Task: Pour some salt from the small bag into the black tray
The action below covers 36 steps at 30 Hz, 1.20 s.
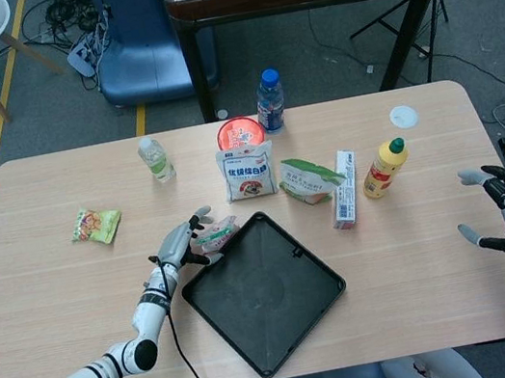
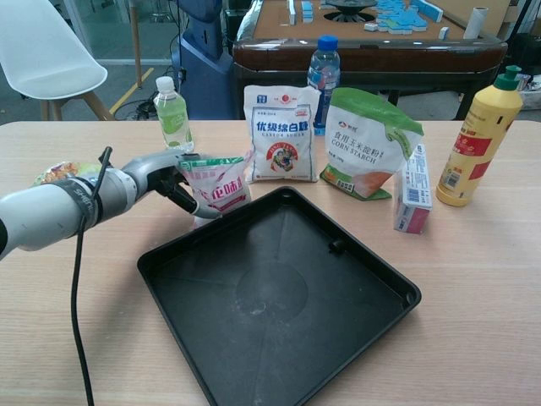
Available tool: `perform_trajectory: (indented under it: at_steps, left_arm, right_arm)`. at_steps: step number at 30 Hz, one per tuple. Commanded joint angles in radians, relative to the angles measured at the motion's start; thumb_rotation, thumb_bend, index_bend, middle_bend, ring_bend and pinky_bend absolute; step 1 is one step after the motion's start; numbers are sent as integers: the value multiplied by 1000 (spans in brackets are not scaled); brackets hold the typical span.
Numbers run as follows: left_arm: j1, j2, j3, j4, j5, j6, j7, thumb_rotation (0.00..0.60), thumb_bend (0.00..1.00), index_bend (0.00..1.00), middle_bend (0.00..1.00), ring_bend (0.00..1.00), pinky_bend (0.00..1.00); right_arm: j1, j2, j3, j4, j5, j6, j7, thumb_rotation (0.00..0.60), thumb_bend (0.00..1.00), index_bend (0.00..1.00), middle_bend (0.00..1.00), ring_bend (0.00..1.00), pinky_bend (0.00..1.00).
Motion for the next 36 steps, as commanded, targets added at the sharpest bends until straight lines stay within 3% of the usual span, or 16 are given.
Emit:
perform_trajectory:
  at_steps: [1, 9, 19, 30, 36]
  left_arm:
    - [-13, -17, -13, 22, -6, -12, -18, 600, 176, 109, 226, 224, 256]
    - [-43, -50, -36, 67, -26, -32, -36, 600, 176, 116, 239, 235, 258]
    - [-54, -105, -49, 141, -37, -9, -46, 600, 176, 209, 312, 306, 301]
    - [-53, -129, -41, 229, 7, 5, -70, 600, 177, 388, 470, 451, 462]
    - [-51, -124, -21, 261, 61, 24, -78, 600, 177, 414, 580, 542, 652]
  right_arm:
    - [-1, 1, 0, -2, 1, 0, -2, 600, 207, 229, 314, 164, 202]
    - [-6, 2, 0, -2, 5, 2, -3, 600, 207, 229, 314, 164, 202]
    - [-12, 4, -1, 1, 7, 4, 2, 600, 207, 229, 314, 164, 202]
    - [-9, 1, 2, 4, 10, -3, 4, 600, 207, 229, 314, 164, 202]
    - [-6, 0, 4, 3, 7, -6, 3, 600, 207, 229, 313, 164, 202]
